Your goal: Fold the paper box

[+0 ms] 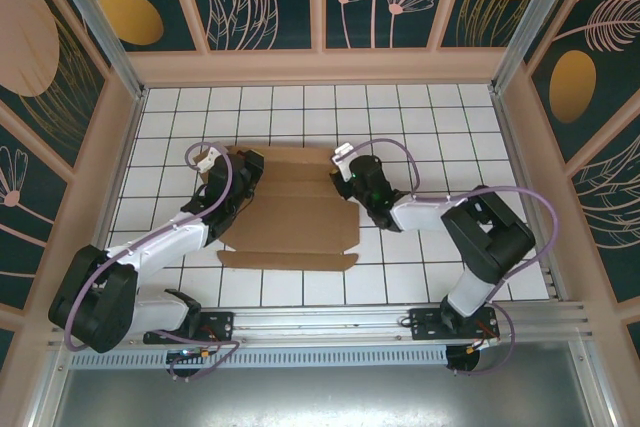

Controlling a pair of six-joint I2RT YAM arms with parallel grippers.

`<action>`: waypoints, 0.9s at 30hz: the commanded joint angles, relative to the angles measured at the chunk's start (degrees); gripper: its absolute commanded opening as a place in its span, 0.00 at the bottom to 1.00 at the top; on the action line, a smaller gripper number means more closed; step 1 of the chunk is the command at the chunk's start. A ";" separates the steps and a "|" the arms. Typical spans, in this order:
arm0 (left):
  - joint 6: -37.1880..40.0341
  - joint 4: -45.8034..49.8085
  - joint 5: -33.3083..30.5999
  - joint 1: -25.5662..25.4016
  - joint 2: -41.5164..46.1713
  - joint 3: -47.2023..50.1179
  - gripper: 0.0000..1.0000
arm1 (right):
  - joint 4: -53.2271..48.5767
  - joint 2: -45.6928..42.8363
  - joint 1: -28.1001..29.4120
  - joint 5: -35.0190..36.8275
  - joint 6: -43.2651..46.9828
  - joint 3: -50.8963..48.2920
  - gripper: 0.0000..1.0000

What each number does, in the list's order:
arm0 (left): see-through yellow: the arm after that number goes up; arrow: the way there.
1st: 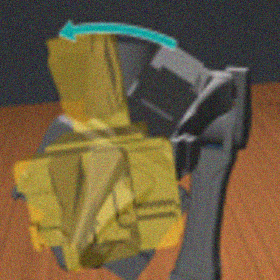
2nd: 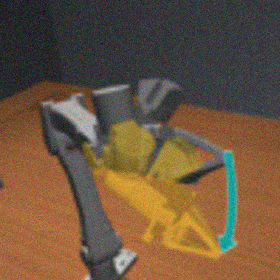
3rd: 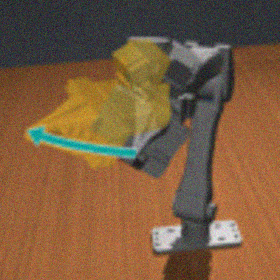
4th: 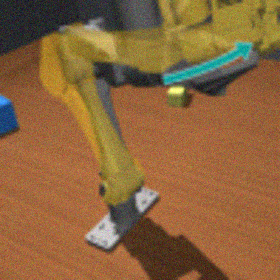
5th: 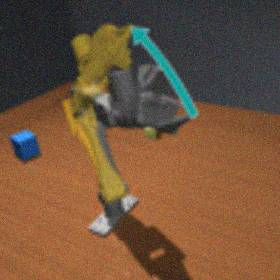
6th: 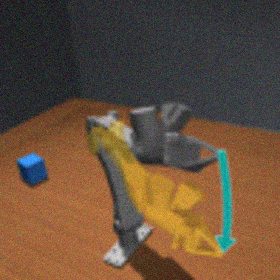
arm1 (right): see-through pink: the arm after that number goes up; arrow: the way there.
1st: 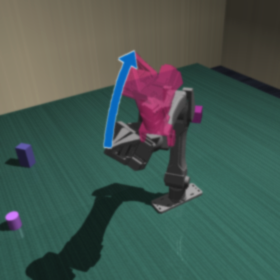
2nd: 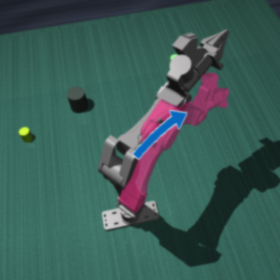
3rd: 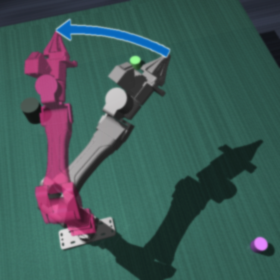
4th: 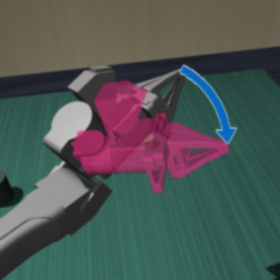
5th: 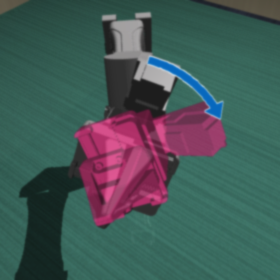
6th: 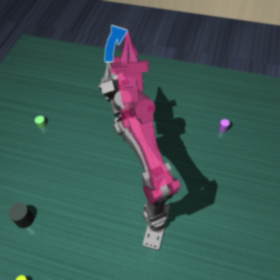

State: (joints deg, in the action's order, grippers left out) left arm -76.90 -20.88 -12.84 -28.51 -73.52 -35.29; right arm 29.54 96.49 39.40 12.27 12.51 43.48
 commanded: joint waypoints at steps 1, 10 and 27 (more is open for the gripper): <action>-2.26 4.46 -1.37 -0.47 -1.21 -1.82 0.00 | -4.71 3.02 -1.97 4.64 -0.55 4.76 0.26; -4.55 7.52 -2.46 -1.81 -3.23 -4.00 0.00 | -13.23 10.27 -1.62 14.47 -3.16 13.95 0.00; -6.46 8.64 -2.34 -2.01 -5.13 -4.70 0.00 | -20.75 16.05 -0.60 21.79 -7.86 21.10 0.31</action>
State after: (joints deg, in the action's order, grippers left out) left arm -82.56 -17.52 -15.70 -29.82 -77.71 -39.99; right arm 13.87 110.54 39.79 29.34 2.83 65.30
